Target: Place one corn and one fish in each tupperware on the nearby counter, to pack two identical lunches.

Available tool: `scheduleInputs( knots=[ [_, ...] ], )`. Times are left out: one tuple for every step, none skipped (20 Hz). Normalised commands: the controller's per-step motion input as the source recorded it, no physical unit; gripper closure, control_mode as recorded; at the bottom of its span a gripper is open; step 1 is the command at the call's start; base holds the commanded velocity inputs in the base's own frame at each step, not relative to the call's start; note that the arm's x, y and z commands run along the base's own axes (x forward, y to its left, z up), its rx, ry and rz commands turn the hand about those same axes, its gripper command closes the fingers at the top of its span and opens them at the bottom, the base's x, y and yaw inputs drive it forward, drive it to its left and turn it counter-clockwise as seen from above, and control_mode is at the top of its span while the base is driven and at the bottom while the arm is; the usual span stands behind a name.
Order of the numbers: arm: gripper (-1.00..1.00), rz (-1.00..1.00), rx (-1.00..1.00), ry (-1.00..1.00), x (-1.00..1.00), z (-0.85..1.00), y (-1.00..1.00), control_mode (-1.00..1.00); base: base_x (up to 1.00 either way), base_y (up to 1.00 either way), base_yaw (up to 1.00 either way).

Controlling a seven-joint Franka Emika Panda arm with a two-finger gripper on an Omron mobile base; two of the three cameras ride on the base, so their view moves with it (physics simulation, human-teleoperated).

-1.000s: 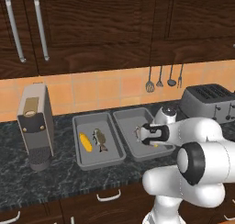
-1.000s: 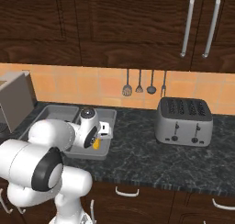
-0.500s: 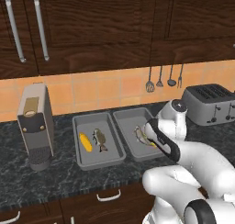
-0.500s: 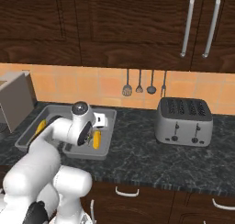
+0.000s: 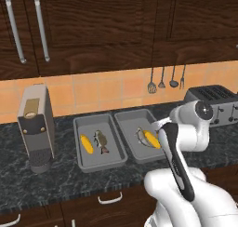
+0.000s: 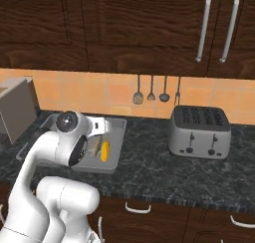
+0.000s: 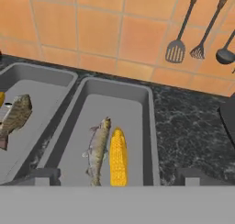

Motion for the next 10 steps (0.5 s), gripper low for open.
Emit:
scheduleInputs(
  knots=[
    [-1.0,0.0,0.01,-0.37,-0.72,0.88,-0.05,-1.0,0.0,0.0,0.0],
    [-1.0,0.0,0.01,-0.32,-0.76,0.87,0.0,-1.0,0.0,0.0,0.0],
    [-1.0,0.0,0.0,-0.25,-0.76,0.92,0.0,-1.0,0.0,0.0,0.0],
    [-1.0,-0.03,0.0,-0.18,-0.79,0.94,0.29,-1.0,0.0,0.0,0.0],
    [-1.0,-0.02,0.0,-0.12,-0.89,0.81,0.01,-1.0,0.0,0.0,0.0],
    [-1.0,-0.01,0.07,-0.01,-1.0,0.41,0.0,-1.0,0.0,0.0,0.0],
    [-1.0,0.0,0.13,-0.01,-1.0,0.16,0.0,-1.0,0.0,0.0,0.0],
    [-1.0,0.0,0.18,-0.08,-1.0,0.0,0.0,-1.0,0.0,0.0,0.0],
    [-1.0,0.0,0.18,-0.14,-1.0,0.0,0.0,-1.0,0.0,0.0,0.0],
    [-1.0,0.0,0.19,-0.15,-1.0,0.0,0.0,-1.0,0.0,0.0,0.0]
  ],
)
